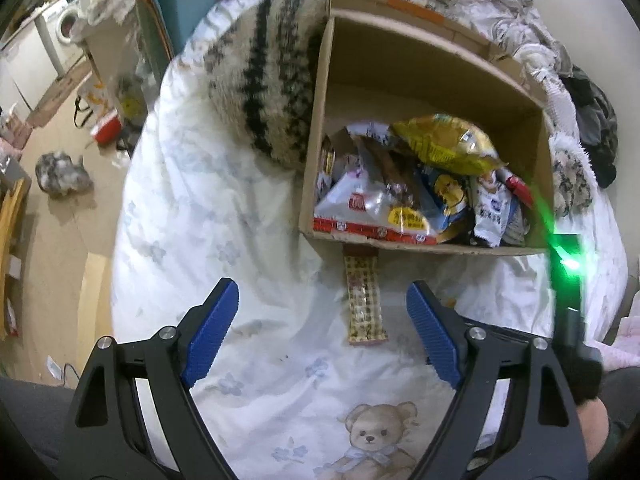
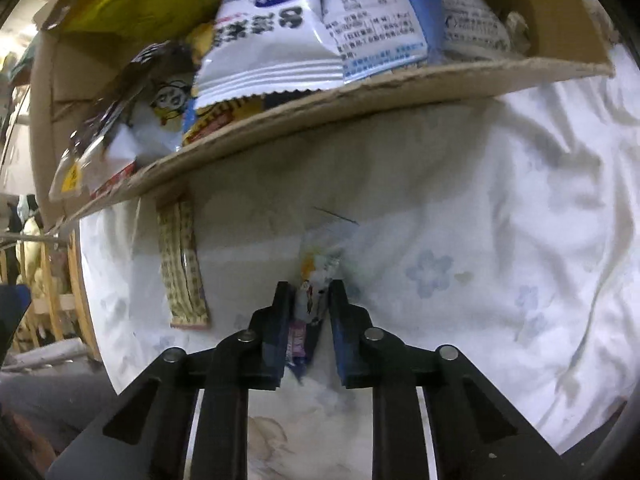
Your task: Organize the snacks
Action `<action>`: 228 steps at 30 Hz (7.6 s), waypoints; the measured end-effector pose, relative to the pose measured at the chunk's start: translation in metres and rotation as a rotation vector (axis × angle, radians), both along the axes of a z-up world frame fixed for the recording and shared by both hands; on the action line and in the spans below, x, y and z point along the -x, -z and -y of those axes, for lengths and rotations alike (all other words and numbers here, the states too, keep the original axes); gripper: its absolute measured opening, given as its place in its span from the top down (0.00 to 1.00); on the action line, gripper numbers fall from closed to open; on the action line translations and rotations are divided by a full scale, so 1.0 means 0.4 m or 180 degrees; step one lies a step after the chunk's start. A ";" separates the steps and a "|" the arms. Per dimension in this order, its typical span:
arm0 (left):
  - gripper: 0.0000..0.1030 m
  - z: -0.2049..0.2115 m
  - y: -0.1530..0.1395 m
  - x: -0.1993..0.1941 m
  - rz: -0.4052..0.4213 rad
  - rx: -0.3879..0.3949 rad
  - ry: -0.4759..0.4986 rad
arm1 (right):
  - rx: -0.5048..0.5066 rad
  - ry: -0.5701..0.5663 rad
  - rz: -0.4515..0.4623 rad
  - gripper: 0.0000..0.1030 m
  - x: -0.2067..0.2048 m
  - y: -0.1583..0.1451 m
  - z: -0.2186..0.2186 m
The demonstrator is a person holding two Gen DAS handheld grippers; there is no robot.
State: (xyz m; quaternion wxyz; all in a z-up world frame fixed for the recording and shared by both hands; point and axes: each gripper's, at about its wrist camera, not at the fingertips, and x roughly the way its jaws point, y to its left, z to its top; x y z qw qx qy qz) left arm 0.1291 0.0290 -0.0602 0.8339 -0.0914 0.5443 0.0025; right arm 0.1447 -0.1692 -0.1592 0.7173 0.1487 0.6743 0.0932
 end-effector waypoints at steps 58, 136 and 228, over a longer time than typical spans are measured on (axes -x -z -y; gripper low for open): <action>0.79 0.096 0.126 0.053 -0.0484 -0.0356 0.0287 | -0.0184 -0.0268 0.0580 0.83 0.073 -0.166 0.067; 0.31 0.111 -0.082 -0.182 0.0580 -0.0190 0.0510 | -0.0519 0.0242 0.1203 0.79 -0.184 -0.288 0.197; 0.00 0.058 -0.197 0.174 0.1470 -0.0381 0.0175 | 0.0657 0.0141 0.2588 0.00 0.201 -0.426 0.092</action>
